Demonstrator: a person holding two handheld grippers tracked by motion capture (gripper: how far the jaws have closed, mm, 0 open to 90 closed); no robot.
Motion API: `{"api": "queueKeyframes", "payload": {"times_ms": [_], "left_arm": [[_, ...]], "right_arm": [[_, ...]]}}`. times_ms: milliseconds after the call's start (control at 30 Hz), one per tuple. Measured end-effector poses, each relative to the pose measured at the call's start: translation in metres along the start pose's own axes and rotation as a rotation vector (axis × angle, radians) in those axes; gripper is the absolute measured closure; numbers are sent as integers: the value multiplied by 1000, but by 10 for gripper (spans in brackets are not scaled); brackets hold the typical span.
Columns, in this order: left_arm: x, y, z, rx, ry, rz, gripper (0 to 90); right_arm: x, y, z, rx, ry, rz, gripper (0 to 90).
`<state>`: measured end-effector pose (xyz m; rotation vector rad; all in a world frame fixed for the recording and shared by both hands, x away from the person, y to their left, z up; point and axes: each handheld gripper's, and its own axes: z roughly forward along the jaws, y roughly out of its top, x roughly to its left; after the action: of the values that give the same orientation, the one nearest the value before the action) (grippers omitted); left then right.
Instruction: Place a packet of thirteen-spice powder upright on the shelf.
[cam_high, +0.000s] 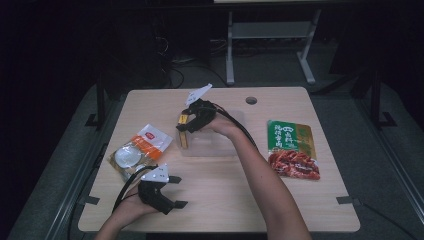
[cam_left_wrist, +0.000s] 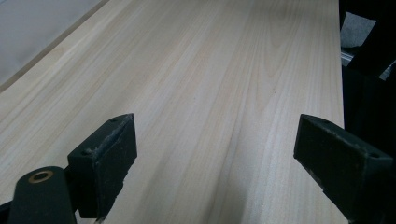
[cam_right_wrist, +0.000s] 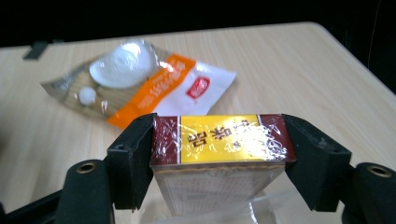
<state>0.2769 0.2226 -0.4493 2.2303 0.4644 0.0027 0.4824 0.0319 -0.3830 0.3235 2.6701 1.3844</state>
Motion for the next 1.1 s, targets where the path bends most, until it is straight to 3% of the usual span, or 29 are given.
{"api": "queueKeyframes", "payload": {"times_ms": [233, 367, 500, 667, 800, 833, 1100], "left_arm": [[1, 0, 1, 2, 2, 5, 126], [2, 0, 1, 4, 5, 6, 125], [3, -1, -1, 10, 5, 5, 125], [4, -1, -2, -13, -1, -14, 125], [4, -1, -1, -5, 5, -11, 126], [4, -1, 0, -7, 6, -8, 126], [3, -1, -1, 1, 25, 4, 134]], "right_arm": [[0, 0, -1, -6, -4, 11, 276], [0, 5, -16, -45, -22, 33, 261], [2, 3, -32, -48, -42, 40, 252], [12, -9, -56, -23, -42, 60, 245], [20, -20, -76, -16, -67, 73, 246], [24, -23, -80, -18, -71, 94, 250], [48, -50, -113, 31, -133, 74, 252]]}}
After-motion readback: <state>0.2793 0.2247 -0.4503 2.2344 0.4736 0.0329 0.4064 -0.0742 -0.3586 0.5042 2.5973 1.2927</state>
